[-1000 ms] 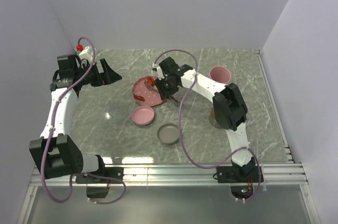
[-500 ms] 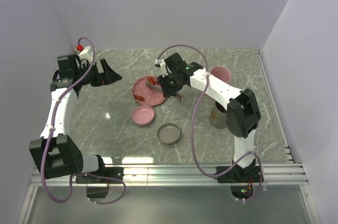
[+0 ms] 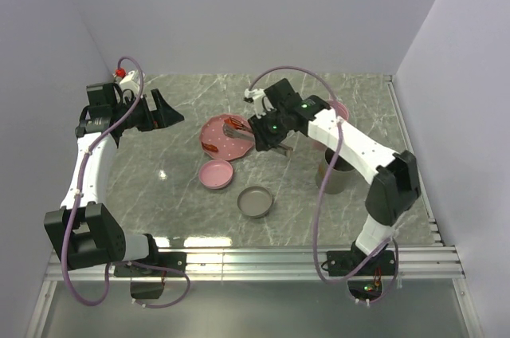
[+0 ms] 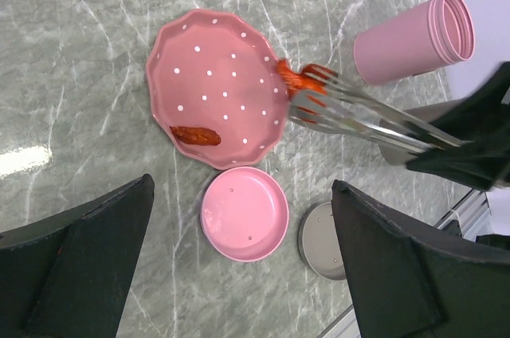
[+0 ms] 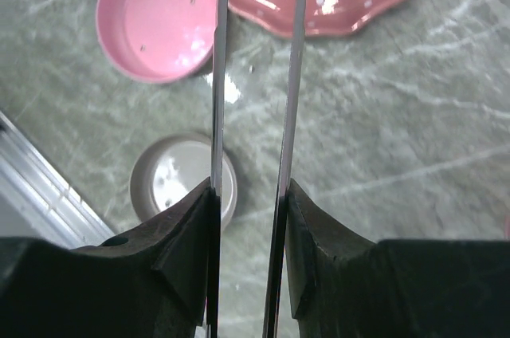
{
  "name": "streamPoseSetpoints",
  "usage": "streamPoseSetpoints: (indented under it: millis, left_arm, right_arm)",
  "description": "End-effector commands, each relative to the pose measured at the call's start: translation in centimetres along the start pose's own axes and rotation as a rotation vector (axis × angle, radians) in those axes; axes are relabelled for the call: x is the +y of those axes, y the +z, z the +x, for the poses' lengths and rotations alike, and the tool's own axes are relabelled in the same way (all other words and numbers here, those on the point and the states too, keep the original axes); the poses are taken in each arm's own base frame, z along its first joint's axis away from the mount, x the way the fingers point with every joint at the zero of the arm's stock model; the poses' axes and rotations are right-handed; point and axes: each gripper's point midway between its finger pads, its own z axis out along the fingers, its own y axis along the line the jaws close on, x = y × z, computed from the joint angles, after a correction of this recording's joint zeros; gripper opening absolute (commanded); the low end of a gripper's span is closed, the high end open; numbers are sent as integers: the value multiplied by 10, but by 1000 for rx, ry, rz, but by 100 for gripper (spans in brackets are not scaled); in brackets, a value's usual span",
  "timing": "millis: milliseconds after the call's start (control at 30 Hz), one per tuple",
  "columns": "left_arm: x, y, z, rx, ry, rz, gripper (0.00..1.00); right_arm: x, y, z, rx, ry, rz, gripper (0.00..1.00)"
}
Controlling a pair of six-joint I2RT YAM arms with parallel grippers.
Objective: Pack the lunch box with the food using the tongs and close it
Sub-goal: Pick up the food using the clamp, then place the food into the lunch box
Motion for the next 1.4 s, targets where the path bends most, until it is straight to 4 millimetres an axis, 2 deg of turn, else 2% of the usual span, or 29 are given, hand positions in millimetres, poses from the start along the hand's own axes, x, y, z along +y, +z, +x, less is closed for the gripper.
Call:
streamPoseSetpoints:
  millis: [0,67,200,433,567,600,733,1067,1167,1233,1367]
  left_arm:
    - [-9,-8,-16,-42,51,14,99]
    - [-10,-8,-16,-40,45,18,99]
    - [-11,-8,-16,-41,46,20,99]
    - [-11,-11,-15,-45,60,9,99]
    - [-12,-11,-14,-42,56,15,99]
    - [-12,-11,-15,-42,55,15,99]
    - [-13,-11,-16,-43,52,21,100]
    - [-15,-11,-17,-44,52,27,99]
    - [-15,-11,-17,-39,48,26,99]
    - [-16,-12,-18,-40,57,23,99]
    - [-19,-14,-19,-43,61,31,99]
  right_arm:
    - [4,-49,-10,-104,-55,-9,28]
    - [2,-56,-2,-95,-67,-4,28]
    - [1,-83,4,-132,-75,11,28]
    - [-20,-125,24,-196,-41,96,28]
    - [-28,-156,47,-209,-66,167,27]
    - [-37,-157,57,-199,-31,173,27]
    - [-51,-175,81,-222,-43,246,27]
    - [-61,-231,133,-281,8,409,26]
    - [-65,-242,153,-264,52,468,26]
    - [-56,-243,164,-256,56,460,26]
    - [-56,-245,188,-222,88,507,26]
